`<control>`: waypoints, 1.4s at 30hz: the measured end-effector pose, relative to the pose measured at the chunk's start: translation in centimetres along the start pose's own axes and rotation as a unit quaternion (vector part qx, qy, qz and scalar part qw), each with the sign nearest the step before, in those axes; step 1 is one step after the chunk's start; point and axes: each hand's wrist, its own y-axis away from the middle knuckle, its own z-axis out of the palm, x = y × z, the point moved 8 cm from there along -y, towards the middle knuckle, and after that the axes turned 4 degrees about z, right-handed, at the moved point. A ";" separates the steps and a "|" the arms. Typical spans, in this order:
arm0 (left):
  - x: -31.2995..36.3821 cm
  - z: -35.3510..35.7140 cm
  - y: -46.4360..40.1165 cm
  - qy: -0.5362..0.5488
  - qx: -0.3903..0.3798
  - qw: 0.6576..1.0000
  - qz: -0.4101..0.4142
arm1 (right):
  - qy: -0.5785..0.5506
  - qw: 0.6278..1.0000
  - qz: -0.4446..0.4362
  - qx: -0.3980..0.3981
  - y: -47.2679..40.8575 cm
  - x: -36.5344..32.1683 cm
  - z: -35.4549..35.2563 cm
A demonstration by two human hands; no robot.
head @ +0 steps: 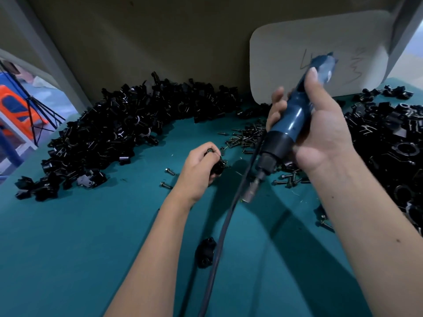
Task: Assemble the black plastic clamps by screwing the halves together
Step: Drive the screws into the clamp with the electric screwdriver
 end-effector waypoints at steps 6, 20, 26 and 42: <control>0.1 0.3 0.0 0.001 -0.011 1.000 -0.003 | 0.053 0.993 0.071 0.079 -0.2 1.6 -1.3; -0.5 0.7 -0.1 -0.131 -0.027 0.991 0.002 | 0.058 0.918 -0.360 0.157 2.9 -3.4 -0.2; -0.6 0.6 0.0 -0.127 -0.024 0.992 -0.010 | 0.086 0.912 -0.382 0.124 3.3 -3.5 0.8; -0.8 1.0 -0.1 -0.127 -0.031 0.991 -0.011 | 0.099 0.908 -0.394 0.101 3.3 -3.7 1.4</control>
